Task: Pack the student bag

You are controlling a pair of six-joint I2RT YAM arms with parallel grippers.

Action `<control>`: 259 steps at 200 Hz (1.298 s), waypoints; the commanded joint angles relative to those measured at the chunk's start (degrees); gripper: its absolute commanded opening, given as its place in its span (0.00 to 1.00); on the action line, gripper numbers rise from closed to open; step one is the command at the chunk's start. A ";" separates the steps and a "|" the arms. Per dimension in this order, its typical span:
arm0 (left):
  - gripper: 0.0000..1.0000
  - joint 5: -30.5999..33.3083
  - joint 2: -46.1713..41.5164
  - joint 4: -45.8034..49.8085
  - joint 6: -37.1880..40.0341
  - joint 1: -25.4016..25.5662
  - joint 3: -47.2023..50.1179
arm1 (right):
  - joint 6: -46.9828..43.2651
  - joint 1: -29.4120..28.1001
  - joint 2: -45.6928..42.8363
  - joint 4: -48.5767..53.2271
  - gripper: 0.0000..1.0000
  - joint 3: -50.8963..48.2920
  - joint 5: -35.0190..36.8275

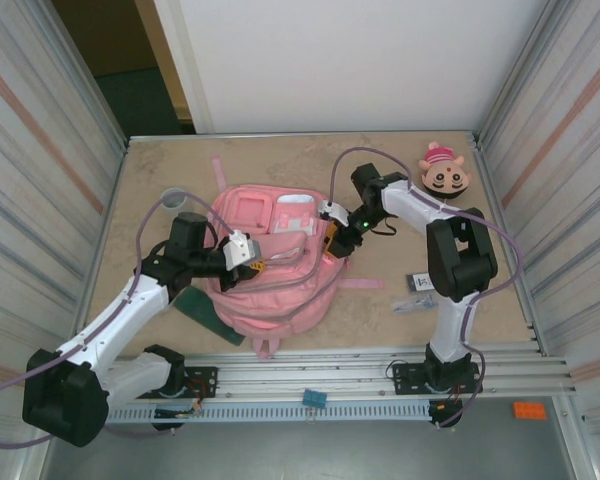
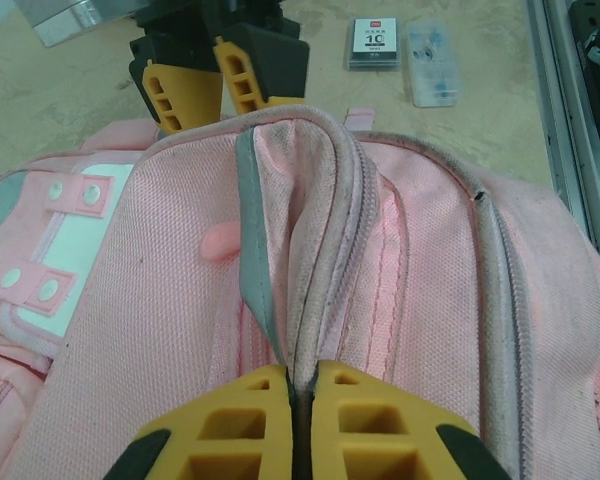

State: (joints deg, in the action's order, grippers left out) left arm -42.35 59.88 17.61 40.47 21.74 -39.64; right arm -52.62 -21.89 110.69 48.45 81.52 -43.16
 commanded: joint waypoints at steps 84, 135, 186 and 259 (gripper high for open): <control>0.02 3.32 -2.13 -4.70 -2.69 -0.20 -2.50 | 5.98 1.06 -7.13 1.38 0.00 0.86 0.17; 0.01 11.45 -2.12 -4.34 -6.37 0.10 -3.33 | 13.52 0.34 -10.88 4.03 0.00 1.31 -2.28; 0.00 19.50 -1.45 -6.36 -9.41 2.74 -4.06 | 20.50 -3.13 -15.27 3.83 0.00 -2.89 -6.20; 0.00 16.12 -1.99 -9.61 -11.37 3.30 -3.61 | 30.19 -3.29 -17.01 -10.43 0.07 -13.66 -4.68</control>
State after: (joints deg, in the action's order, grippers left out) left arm -27.31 59.07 14.02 31.18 25.10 -41.25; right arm -27.62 -25.06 94.87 43.24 69.67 -45.39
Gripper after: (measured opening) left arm 0.072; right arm 0.050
